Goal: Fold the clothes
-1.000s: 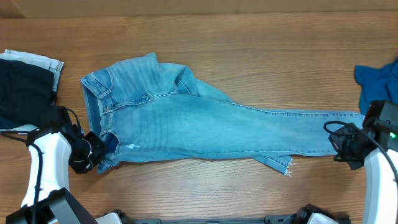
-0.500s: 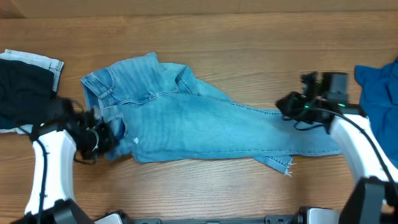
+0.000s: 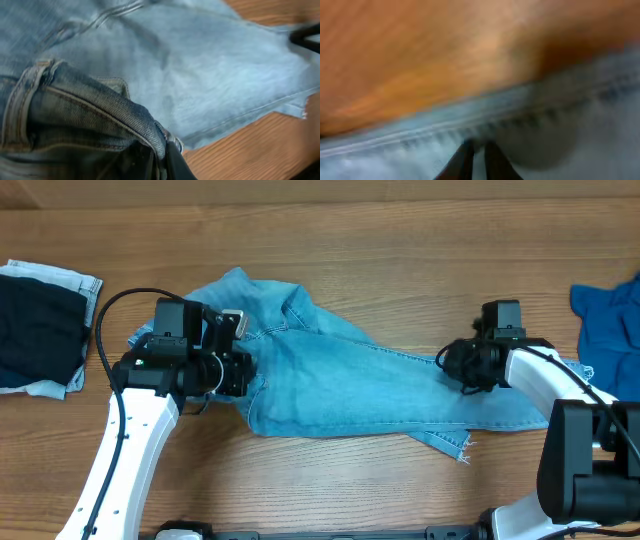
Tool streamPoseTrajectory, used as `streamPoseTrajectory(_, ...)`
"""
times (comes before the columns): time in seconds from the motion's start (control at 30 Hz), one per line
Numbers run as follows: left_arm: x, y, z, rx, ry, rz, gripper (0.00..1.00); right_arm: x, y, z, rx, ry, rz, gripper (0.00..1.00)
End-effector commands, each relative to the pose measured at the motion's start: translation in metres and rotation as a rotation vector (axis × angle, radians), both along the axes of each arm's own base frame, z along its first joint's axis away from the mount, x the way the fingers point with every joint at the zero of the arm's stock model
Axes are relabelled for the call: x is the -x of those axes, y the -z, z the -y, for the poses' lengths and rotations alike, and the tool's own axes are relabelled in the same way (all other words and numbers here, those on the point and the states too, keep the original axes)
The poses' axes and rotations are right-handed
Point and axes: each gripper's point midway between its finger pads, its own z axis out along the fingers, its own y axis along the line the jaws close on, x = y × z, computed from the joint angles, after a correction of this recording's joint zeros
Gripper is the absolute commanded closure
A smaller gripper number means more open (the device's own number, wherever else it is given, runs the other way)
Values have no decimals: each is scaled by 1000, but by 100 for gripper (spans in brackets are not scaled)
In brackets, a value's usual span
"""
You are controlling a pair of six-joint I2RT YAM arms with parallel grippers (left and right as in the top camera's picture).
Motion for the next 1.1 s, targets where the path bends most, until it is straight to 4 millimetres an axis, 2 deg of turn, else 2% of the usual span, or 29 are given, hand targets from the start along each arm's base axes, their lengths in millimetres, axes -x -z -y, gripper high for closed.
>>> streamPoseTrajectory(0.0, 1, -10, -12, -71, -46, 3, 94, 30, 6, 10, 40, 95, -139, 94)
streamPoseTrajectory(0.13, 0, -13, -25, -135, -91, 0, 94, 71, -2, 7, 45, 112, -294, 96)
streamPoseTrajectory(0.4, -5, -20, -30, -136, -146, 6, 92, 90, -59, -23, 19, 8, -200, 95)
streamPoseTrajectory(0.43, -4, -20, -29, -133, -143, 5, 92, 85, -64, -22, 31, 5, -159, 93)
streamPoseTrajectory(0.5, -4, -22, -28, -132, -128, 9, 91, 66, -70, -20, 35, 16, -70, 76)
streamPoseTrajectory(0.57, -5, -28, -32, -157, -127, 20, 91, 45, -75, -27, -9, 4, 17, 66)
streamPoseTrajectory(0.63, -8, -48, -49, -232, -201, 41, 92, 26, -86, -46, -91, -116, 125, 64)
streamPoseTrajectory(0.7, -8, -74, -63, -280, -281, 67, 93, 17, -94, -60, -135, -197, 190, 59)
streamPoseTrajectory(0.8, 2, -106, -92, -353, -493, 72, 89, 11, -96, -61, -131, -200, 216, 56)
streamPoseTrajectory(0.9, 7, -125, -102, -387, -543, 96, 84, 4, -98, -60, -121, -199, 245, 47)
streamPoseTrajectory(1.0, 10, -127, -102, -374, -569, 84, 84, -7, -96, -47, -47, -168, 275, 38)
streamPoseTrajectory(1.07, 19, -123, -103, -372, -595, 45, 84, -14, -90, -40, -13, -150, 280, 37)
